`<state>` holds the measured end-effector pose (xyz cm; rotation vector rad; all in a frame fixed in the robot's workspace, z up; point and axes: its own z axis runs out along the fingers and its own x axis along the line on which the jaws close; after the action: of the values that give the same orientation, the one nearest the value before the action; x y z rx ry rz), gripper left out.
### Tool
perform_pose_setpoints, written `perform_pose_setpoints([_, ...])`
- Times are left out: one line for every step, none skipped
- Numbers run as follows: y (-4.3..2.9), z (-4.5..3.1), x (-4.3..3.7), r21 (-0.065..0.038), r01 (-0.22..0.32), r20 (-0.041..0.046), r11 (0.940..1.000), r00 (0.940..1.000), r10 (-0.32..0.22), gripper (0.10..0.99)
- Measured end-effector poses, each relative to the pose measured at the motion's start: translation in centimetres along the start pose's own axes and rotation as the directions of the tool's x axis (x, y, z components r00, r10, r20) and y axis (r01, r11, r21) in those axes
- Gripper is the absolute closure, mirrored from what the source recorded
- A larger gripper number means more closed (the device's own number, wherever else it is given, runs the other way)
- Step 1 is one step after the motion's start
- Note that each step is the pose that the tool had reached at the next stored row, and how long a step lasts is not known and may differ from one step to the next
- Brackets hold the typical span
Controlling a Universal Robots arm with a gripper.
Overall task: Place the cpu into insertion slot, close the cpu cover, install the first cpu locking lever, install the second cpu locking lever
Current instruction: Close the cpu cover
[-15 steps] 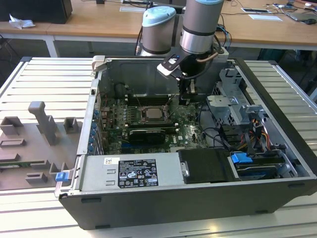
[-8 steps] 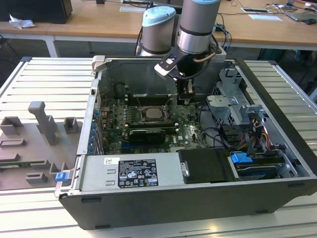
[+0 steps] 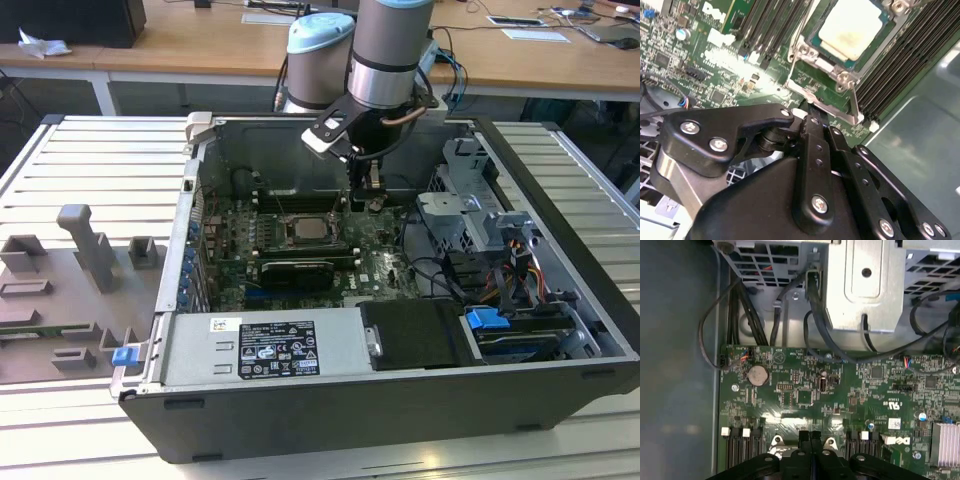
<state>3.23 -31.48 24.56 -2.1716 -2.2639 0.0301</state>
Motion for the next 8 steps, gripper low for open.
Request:
perform_pose_setpoints([-0.27, 0.02, 0.01, 0.000, 0.000, 0.0001, 1.0000, 1.0000, 0.000, 0.980])
perform_pose_setpoints([-0.49, 0.05, 0.02, 0.000, 0.000, 0.0000, 1.0000, 1.0000, 0.000, 0.980])
perform_pose_setpoints([-0.78, 0.09, 0.03, 0.000, 0.000, 0.0000, 1.0000, 1.0000, 0.000, 0.980])
perform_pose_setpoints([-1.02, 0.11, 0.04, 0.000, 0.000, 0.0001, 1.0000, 1.0000, 0.000, 0.980])
perform_pose_setpoints([-1.27, 0.13, 0.05, 0.000, 0.001, 0.0001, 1.0000, 1.0000, -0.001, 0.980])
perform_pose_setpoints([-1.50, 0.15, 0.06, 0.000, 0.001, 0.0001, 1.0000, 1.0000, -0.001, 0.980])
perform_pose_setpoints([-1.95, 0.18, 0.08, 0.000, 0.001, 0.0001, 1.0000, 1.0000, -0.001, 0.980])
perform_pose_setpoints([-2.26, 0.20, 0.09, 0.000, 0.001, 0.0002, 1.0000, 1.0000, -0.001, 0.980])
